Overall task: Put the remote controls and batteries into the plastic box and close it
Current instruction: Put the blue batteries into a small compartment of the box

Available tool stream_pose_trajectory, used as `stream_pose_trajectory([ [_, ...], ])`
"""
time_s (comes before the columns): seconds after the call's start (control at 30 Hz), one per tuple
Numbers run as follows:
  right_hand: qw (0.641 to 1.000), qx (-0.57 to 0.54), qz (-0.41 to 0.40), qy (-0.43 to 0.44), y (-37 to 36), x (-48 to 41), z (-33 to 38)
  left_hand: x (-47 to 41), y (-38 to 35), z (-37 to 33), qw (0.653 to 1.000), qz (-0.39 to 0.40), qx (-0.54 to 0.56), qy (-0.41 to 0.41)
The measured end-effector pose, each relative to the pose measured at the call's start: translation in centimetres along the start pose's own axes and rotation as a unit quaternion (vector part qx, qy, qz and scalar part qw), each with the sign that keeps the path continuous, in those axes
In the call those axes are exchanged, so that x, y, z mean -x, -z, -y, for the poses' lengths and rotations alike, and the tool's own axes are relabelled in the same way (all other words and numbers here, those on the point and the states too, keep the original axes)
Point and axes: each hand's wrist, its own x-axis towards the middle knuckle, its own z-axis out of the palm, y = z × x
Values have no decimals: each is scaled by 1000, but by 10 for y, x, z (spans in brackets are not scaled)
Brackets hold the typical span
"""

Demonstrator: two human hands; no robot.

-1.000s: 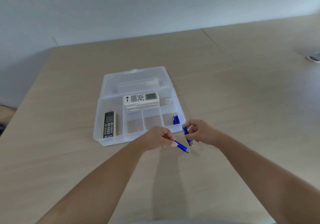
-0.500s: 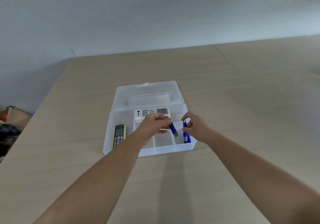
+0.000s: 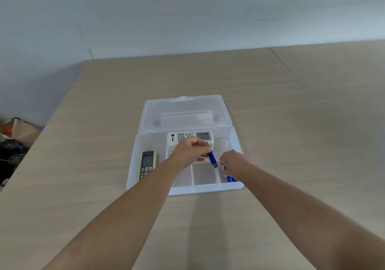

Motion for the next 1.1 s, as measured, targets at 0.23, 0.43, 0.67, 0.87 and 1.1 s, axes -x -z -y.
stream_pose_trajectory([
  [0.23, 998, 52, 17, 18, -5, -3, 1, -5, -5, 4, 1000, -6, -30, -5],
  [0.43, 994, -47, -97, 31, 11, 16, -22, -11, -23, -3, 989, -24, -146, -31],
  [0.67, 949, -240, -201, -46, 15, 49, -47, -21, -78, -8, 895, -9, -445, -40],
  [0.87, 894, -408, -159, -94, 3, 47, -54, -37, -108, 0, 838, 6, -544, 45],
  [1.1, 889, -424, -146, -90, 1, 43, -58, -37, -115, 6, 826, 23, -560, 52],
])
